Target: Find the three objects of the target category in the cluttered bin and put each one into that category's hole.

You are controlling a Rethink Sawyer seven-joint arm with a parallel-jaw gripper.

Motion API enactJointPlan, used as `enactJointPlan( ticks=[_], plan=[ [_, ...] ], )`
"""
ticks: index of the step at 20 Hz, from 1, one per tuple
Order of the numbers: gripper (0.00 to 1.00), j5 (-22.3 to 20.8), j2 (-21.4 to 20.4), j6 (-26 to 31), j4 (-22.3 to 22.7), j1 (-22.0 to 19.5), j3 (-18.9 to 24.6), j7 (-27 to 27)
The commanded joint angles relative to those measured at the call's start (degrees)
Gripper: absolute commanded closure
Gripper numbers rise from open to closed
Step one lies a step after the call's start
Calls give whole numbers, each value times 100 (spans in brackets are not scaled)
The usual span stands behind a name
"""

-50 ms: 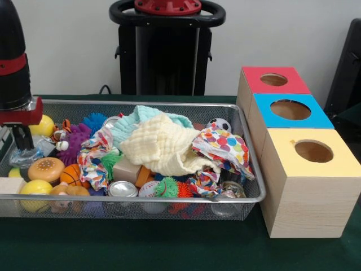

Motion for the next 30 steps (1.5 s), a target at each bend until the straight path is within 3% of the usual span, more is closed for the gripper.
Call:
enactJointPlan(
  ticks=[1, 8, 18, 19, 30],
  plan=[
    [100, -300, 256, -203, 400, 0, -155, -452],
    [100, -428, 551, -510, 297, -36, -175, -410],
    [100, -428, 529, -418, 239, 22, -210, -454],
    [0, -417, 532, -391, 241, 17, -213, -465],
    [0, -369, 558, -328, 214, -15, -172, -533]
  ],
)
